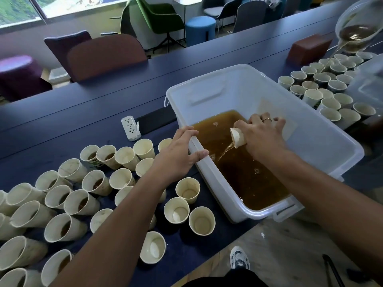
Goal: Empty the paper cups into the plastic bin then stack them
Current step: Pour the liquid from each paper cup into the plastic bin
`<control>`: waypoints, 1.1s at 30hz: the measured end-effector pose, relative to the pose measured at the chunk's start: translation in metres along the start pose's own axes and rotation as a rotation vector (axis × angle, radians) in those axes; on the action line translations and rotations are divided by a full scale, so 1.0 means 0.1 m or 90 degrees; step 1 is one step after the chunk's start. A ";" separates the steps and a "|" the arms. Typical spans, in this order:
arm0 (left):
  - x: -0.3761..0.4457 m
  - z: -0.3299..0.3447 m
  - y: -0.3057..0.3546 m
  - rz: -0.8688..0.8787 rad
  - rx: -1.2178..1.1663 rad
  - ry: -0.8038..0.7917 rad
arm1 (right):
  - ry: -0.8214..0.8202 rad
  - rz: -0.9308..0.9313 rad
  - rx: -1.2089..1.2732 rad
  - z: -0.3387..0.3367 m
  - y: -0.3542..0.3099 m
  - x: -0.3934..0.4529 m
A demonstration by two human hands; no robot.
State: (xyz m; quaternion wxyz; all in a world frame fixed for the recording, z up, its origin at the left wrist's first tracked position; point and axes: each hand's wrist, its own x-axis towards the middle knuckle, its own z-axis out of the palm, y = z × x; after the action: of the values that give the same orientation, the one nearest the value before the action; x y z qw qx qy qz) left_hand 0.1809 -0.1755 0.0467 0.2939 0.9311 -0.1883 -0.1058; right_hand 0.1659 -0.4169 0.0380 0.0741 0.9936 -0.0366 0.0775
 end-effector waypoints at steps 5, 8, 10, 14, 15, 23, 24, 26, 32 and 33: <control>-0.01 -0.01 0.01 -0.002 -0.008 -0.006 | -0.014 -0.017 0.004 -0.02 -0.02 -0.01; -0.02 -0.02 0.02 -0.002 -0.012 -0.009 | -0.052 -0.018 -0.006 -0.03 -0.03 -0.01; -0.02 -0.02 0.03 -0.005 -0.016 -0.012 | -0.020 -0.001 0.012 -0.05 -0.02 0.02; -0.02 -0.01 0.04 -0.007 -0.022 -0.011 | -0.102 -0.023 -0.016 -0.03 -0.05 -0.01; -0.02 -0.01 0.04 -0.007 -0.023 -0.012 | -0.116 -0.022 -0.013 -0.03 -0.04 -0.02; 0.06 -0.22 0.11 -0.005 -0.091 -0.026 | 0.006 0.048 0.302 -0.32 -0.15 -0.03; 0.06 -0.28 0.13 -0.016 -0.146 -0.006 | 0.023 0.032 0.323 -0.36 -0.21 -0.05; 0.02 -0.45 0.17 -0.042 -0.245 0.053 | 0.045 -0.007 0.350 -0.48 -0.37 -0.07; -0.30 -0.94 0.00 -0.069 -0.252 0.155 | 0.061 -0.114 0.404 -0.74 -0.97 -0.09; -0.37 -0.99 -0.05 -0.077 -0.232 0.163 | 0.064 -0.132 0.409 -0.75 -1.06 -0.10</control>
State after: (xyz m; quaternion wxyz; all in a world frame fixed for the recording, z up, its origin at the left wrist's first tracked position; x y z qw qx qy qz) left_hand 0.1796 -0.1058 0.1266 0.4715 0.8783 -0.0708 -0.0366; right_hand 0.1542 -0.3001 0.0948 -0.2338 0.9594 0.0947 0.1262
